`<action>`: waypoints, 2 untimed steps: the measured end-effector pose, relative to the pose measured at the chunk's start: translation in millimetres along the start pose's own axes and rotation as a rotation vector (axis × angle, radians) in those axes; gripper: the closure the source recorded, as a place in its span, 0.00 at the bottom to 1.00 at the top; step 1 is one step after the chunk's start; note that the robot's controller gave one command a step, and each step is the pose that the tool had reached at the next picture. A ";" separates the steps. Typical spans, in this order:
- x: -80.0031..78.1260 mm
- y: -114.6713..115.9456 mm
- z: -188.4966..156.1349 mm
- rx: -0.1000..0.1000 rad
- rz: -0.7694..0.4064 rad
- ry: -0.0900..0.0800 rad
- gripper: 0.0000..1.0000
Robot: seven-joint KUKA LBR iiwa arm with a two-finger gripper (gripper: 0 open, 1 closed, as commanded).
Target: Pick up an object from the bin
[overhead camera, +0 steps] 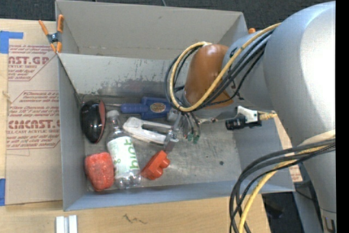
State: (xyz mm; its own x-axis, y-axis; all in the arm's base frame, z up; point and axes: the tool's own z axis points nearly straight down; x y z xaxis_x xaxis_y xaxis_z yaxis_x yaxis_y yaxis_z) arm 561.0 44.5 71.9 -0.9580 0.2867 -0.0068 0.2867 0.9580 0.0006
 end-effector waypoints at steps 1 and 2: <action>11.5 -0.2 -0.2 -0.004 0.167 -0.001 0.00; -15.9 9.3 -1.2 0.000 0.057 0.000 1.00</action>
Offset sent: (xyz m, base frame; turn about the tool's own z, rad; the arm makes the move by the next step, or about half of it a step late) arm 0.0156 0.0049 -0.0019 0.0582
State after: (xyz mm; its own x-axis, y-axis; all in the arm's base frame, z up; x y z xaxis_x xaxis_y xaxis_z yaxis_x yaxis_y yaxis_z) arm 578.9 48.8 73.2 -0.9400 0.3412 -0.0064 0.3412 0.9400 0.0006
